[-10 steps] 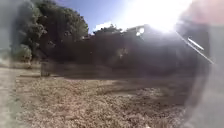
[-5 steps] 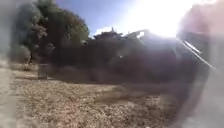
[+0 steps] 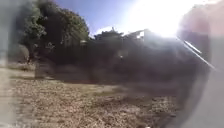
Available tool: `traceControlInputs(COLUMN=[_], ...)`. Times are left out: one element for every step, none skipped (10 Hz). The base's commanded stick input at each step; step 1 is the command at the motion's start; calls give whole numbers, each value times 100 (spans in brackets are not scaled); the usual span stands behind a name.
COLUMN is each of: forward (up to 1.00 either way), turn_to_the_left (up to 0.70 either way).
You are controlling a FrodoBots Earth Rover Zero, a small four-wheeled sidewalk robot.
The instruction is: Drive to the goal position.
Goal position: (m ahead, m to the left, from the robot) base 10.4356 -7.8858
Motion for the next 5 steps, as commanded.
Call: traceControlInputs(forward=[70,70,70,70,70], turn_to_the_left=[0,0,0,0,0])
